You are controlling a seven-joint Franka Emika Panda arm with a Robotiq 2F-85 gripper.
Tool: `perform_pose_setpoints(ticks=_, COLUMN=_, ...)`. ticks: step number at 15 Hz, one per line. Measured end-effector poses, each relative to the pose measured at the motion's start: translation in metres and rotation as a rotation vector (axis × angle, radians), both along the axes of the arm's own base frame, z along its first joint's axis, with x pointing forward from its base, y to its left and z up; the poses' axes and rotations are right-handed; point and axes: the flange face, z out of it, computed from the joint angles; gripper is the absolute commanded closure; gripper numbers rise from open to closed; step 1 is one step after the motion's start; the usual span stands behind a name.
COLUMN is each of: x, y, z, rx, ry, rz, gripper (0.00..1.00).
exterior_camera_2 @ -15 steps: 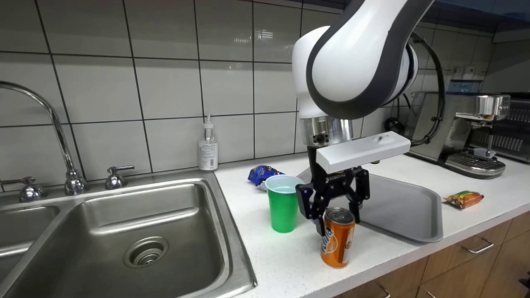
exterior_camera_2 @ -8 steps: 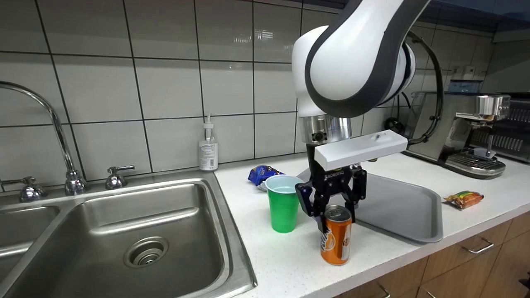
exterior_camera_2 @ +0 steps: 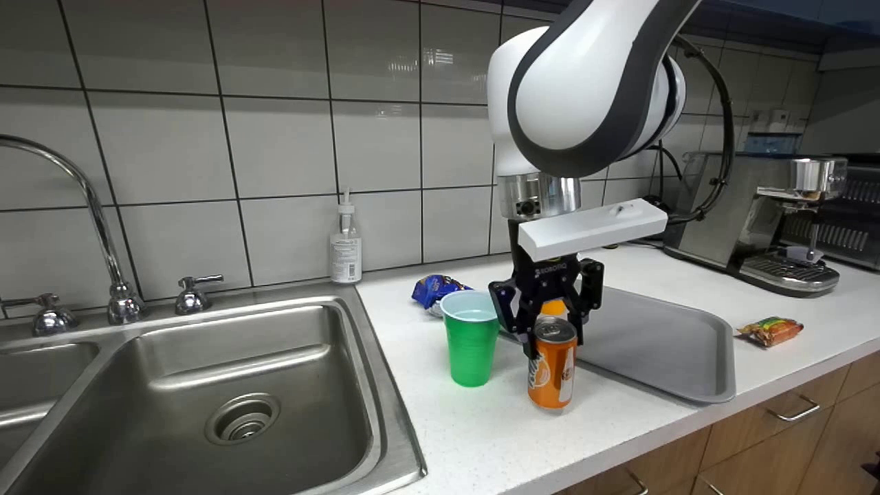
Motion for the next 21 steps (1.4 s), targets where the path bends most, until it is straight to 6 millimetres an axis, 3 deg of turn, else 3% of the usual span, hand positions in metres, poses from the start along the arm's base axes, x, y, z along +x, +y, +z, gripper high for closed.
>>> perform_pose_setpoints(ticks=14, x=0.040, y=-0.027, z=0.030, rx=-0.070, ry=-0.151, rz=-0.214, gripper=0.60)
perform_pose_setpoints(ticks=21, x=0.052, y=-0.066, z=0.030, rx=-0.081, ry=-0.156, rz=-0.298, gripper=0.60)
